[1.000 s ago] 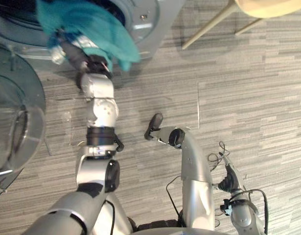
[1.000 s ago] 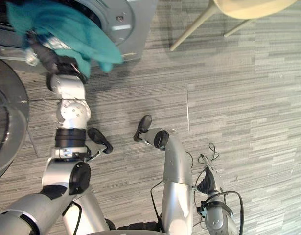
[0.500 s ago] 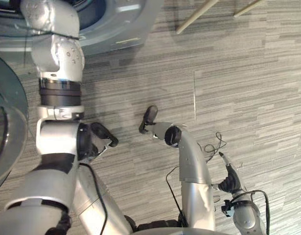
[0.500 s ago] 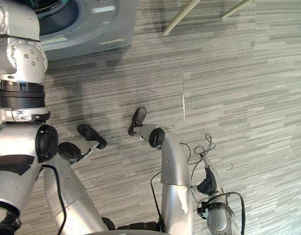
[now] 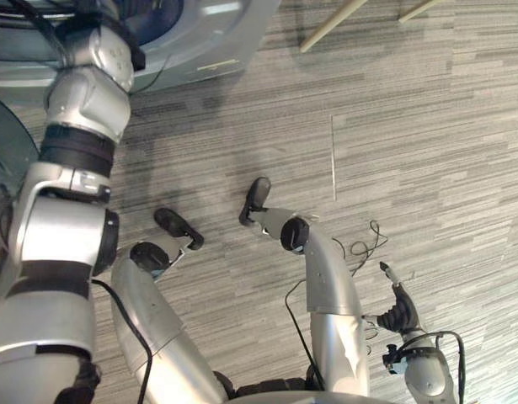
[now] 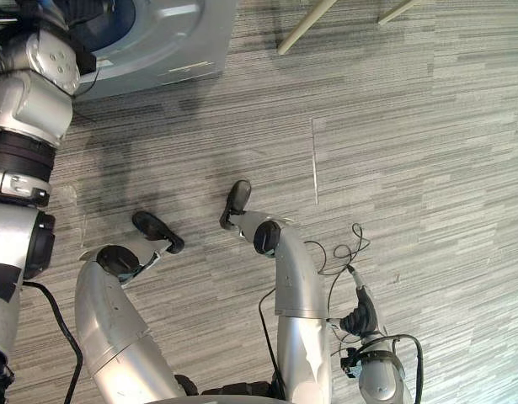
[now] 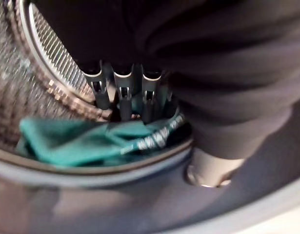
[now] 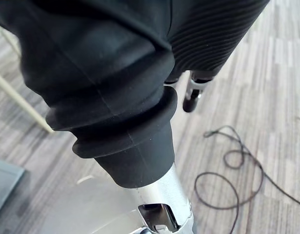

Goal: Pick up the laundry basket with both hands and put the clothes into the washing machine.

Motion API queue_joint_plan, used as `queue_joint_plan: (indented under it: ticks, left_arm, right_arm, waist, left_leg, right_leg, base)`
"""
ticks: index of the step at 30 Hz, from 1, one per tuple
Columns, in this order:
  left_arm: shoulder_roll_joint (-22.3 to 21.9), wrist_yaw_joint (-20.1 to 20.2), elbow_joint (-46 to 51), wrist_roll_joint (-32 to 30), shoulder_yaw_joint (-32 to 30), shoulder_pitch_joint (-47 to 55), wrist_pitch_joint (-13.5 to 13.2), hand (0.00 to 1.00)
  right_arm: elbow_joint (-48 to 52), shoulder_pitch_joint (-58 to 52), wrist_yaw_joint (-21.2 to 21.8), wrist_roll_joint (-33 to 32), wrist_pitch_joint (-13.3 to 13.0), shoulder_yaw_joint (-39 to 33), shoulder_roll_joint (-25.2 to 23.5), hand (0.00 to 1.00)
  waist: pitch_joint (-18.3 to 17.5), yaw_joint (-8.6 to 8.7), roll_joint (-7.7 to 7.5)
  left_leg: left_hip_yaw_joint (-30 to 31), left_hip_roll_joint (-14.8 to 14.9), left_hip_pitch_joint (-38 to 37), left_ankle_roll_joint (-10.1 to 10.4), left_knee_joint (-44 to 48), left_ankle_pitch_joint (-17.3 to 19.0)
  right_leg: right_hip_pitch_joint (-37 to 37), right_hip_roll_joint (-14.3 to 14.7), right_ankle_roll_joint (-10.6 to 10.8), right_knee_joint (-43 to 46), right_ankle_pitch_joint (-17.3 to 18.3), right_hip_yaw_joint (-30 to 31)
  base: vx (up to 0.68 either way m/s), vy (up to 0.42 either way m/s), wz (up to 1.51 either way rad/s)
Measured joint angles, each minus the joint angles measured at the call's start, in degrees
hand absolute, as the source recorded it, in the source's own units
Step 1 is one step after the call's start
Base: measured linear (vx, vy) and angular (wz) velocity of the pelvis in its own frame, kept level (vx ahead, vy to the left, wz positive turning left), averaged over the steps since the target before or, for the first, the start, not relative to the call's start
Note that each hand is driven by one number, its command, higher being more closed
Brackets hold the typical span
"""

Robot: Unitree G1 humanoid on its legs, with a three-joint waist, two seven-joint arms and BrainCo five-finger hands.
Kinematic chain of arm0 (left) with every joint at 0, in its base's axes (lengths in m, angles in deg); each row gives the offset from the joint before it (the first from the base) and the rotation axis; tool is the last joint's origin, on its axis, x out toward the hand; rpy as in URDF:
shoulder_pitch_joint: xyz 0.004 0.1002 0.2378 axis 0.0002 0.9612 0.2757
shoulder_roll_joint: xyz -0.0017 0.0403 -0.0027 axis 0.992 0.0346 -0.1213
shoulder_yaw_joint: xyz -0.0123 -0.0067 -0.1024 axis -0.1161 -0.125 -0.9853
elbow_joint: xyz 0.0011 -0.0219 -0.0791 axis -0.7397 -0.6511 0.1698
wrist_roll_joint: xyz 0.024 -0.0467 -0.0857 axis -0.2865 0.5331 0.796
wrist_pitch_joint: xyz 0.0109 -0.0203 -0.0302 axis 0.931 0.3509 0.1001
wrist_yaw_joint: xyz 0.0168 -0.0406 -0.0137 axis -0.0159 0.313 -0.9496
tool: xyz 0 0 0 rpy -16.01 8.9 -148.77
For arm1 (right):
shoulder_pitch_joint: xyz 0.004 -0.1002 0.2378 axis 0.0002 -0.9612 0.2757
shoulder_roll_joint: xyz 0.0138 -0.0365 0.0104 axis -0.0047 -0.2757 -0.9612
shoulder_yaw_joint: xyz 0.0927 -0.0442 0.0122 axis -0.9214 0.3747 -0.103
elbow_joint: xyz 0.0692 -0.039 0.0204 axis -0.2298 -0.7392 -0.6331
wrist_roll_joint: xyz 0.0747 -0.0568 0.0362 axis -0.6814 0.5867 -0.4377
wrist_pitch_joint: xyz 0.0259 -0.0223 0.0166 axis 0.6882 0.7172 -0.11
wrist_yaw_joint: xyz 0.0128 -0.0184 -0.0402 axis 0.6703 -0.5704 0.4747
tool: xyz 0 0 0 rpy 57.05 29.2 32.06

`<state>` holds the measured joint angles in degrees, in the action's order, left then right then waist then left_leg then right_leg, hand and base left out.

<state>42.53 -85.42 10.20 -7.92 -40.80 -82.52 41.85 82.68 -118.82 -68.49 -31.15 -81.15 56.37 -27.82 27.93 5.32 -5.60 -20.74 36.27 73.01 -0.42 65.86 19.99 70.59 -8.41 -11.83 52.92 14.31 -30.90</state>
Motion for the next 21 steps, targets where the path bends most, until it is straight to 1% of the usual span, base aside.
queue_joint_plan:
  ticks: [1,2,3,4,5,6,7,9,11,12,14,15,16,17,18,19,20,21]
  left_arm:
    - [-2.01,-0.34,-0.47,4.26,-4.27,0.01,0.41,0.0]
    - [-2.96,-0.65,-0.47,6.61,-6.88,-0.03,0.48,0.0]
    - [-4.4,-4.17,-0.46,19.91,-12.23,-0.2,0.36,0.0]
    - [-4.71,-5.44,-0.46,24.99,-13.91,-0.35,0.27,0.0]
    - [-5.08,-7.84,-0.46,37.07,-16.98,-0.77,-0.08,0.0]
    - [-5.05,-8.76,-0.45,41.76,-18.2,-0.94,-0.33,0.0]
    - [-4.89,-9.79,-0.43,49.86,-20.56,-1.42,-0.79,0.0]
    - [-4.46,-10.47,-0.41,57.95,-23.26,-2.1,-2.02,0.0]
    - [-4.4,-10.27,-0.41,60.06,-24.16,-1.91,-2.24,0.0]
    - [-4.39,-10.2,-0.37,60.03,-24.69,-1.14,-2.31,0.0]
    - [-4.63,-9.91,-0.18,59.2,-26.45,1.61,-2.62,0.0]
    - [-5.09,-9.9,-0.09,57.28,-28.19,5.13,-2.68,0.0]
    - [-6.11,-9.86,0.11,54.68,-31.65,10.7,-2.7,0.0]
    - [-6.29,-9.83,0.11,54.27,-32.48,11.99,-2.68,0.0]
    - [-7.61,-9.32,0.14,51.98,-36.88,17.5,-2.74,0.0]
    - [-10.06,-8.58,0.11,50.05,-41.69,24.65,-2.79,0.0]
    - [-11.7,-8.53,0.08,48.95,-43.9,28.3,-2.79,0.0]
    - [-15.18,-8.41,-0.33,47.65,-46.84,35.34,-2.75,0.0]
  right_arm:
    - [0.0,0.06,0.11,-0.28,-0.11,0.0,0.01,0.0]
    - [0.0,0.08,0.12,-0.35,-0.23,0.0,0.02,0.0]
    - [0.0,0.12,0.06,-0.5,-0.58,0.04,0.02,0.0]
    - [0.0,0.12,-0.01,-0.7,-0.64,0.04,0.03,0.0]
    - [-0.01,0.1,-0.11,-1.11,-0.64,0.04,0.17,0.0]
    - [-0.01,0.08,-0.19,-1.18,-0.64,0.04,0.19,0.0]
    - [-0.02,0.03,-0.38,-1.3,-0.64,0.05,0.33,0.0]
    - [-0.03,0.05,-0.8,-1.46,-0.64,0.18,0.68,0.0]
    - [-0.04,0.06,-1.15,-1.46,-0.64,0.23,0.64,0.0]
    - [-0.17,0.21,-1.2,-1.46,-0.64,0.25,0.61,0.0]
    - [-0.18,0.6,-1.22,-1.46,-0.64,0.3,0.55,0.0]
    - [-0.17,1.0,-1.29,-1.53,-0.68,0.31,0.39,0.0]
    - [-0.08,2.47,-1.41,-3.02,-2.33,0.45,-0.07,0.0]
    - [-0.02,2.88,-1.45,-3.61,-3.09,0.75,-0.31,0.0]
    - [0.17,6.44,-1.34,-5.02,-5.72,2.79,-1.47,0.0]
    - [0.11,10.39,-1.12,-5.49,-7.57,5.2,-3.5,0.0]
    - [0.06,11.89,-0.89,-5.49,-8.33,6.39,-4.46,0.0]
    - [-0.01,13.5,-0.66,-5.48,-9.42,7.63,-5.99,0.0]
  waist:
    - [0.0,0.07,0.0]
    - [0.0,0.18,0.0]
    - [0.0,0.43,0.0]
    - [0.0,0.46,0.0]
    - [0.0,0.45,0.0]
    - [-0.01,0.42,-0.01]
    - [-0.03,0.3,-0.01]
    - [-0.03,0.18,0.0]
    - [-0.03,0.16,0.0]
    - [-0.03,0.16,0.01]
    - [-0.05,0.21,0.03]
    - [-0.09,0.22,0.05]
    - [-0.15,0.24,0.04]
    - [-0.22,0.24,0.05]
    - [-0.66,0.09,0.06]
    - [-1.77,-0.24,0.18]
    - [-2.5,-0.63,0.35]
    - [-3.84,-1.71,0.57]
  left_leg:
    - [-0.02,0.16,0.01,0.0,0.0,0.0]
    - [-0.03,0.19,-0.01,0.01,0.0,0.0]
    - [-0.12,0.16,-0.21,0.06,-0.1,-0.03]
    - [-0.21,0.12,-0.35,0.13,-0.23,-0.08]
    - [-0.33,-0.11,-0.64,0.4,-0.58,-0.27]
    - [-0.39,-0.21,-0.82,0.57,-0.76,-0.38]
    - [-0.53,-0.23,-1.07,0.8,-0.99,-0.52]
    - [-0.53,-0.24,-1.19,1.05,-1.17,-0.67]
    - [-0.53,-0.34,-1.56,1.18,-1.37,-0.76]
    - [-0.52,-0.39,-2.04,1.24,-1.6,-0.8]
    - [-0.62,-0.51,-3.31,1.29,-2.13,-0.93]
    - [-0.94,-0.62,-4.91,1.53,-2.78,-0.96]
    - [-1.65,-1.2,-7.27,1.85,-4.45,-1.25]
    - [-1.78,-1.34,-7.83,1.92,-4.81,-1.4]
    - [-2.42,-1.4,-9.99,1.95,-6.27,-1.99]
    - [-3.3,-1.58,-12.51,2.25,-7.77,-2.45]
    - [-3.71,-1.66,-13.8,2.5,-8.5,-2.59]
    - [-4.83,-1.97,-16.9,2.93,-10.15,-2.9]
  right_leg:
    - [0.0,0.2,-0.33,-0.13,-0.18,0.02]
    - [0.0,0.22,-0.34,-0.12,-0.18,0.02]
    - [0.0,0.26,-0.48,-0.09,-0.25,0.08]
    - [0.0,0.26,-0.51,-0.09,-0.27,0.15]
    - [-0.01,0.23,-0.57,-0.12,-0.3,0.31]
    - [-0.02,0.23,-0.58,-0.15,-0.3,0.39]
    - [-0.06,0.24,-0.58,-0.19,-0.3,0.45]
    - [-0.14,0.26,-0.57,-0.21,-0.3,0.42]
    - [-0.59,0.26,-0.57,-0.38,-0.3,0.39]
    - [-1.16,0.31,-0.51,-0.71,-0.26,0.27]
    - [-2.45,0.44,-0.46,-1.27,-0.25,0.19]
    - [-3.79,0.58,-0.44,-1.84,-0.24,0.19]
    - [-5.82,0.7,-0.21,-3.2,-0.39,0.21]
    - [-6.28,0.75,-0.15,-3.51,-0.42,0.22]
    - [-8.12,1.4,0.13,-4.98,-0.61,0.31]
    - [-9.96,1.76,0.17,-6.15,-0.62,0.53]
    - [-10.87,1.97,0.23,-6.64,-0.58,0.7]
    - [-13.04,2.34,0.47,-7.58,-0.43,1.1]
  base:
    - [-0.03,-0.12,-0.08]
    - [-0.04,-0.134,-0.08]
    - [-0.03,-0.094,-0.04]
    - [-0.03,-0.097,0.0]
    - [-0.03,-0.086,0.04]
    - [-0.05,-0.113,0.05]
    - [-0.05,-0.114,0.03]
    - [-0.05,-0.102,0.02]
    - [-0.08,-0.133,0.03]
    - [-0.08,-0.132,0.03]
    - [-0.05,-0.088,0.02]
    - [-0.06,-0.139,0.09]
    - [-0.05,-0.143,0.1]
    - [-0.03,-0.127,0.09]
    - [0.0,-0.106,0.03]
    - [0.01,-0.108,0.02]
    - [0.03,-0.131,-0.01]
    - [0.11,-0.155,0.09]
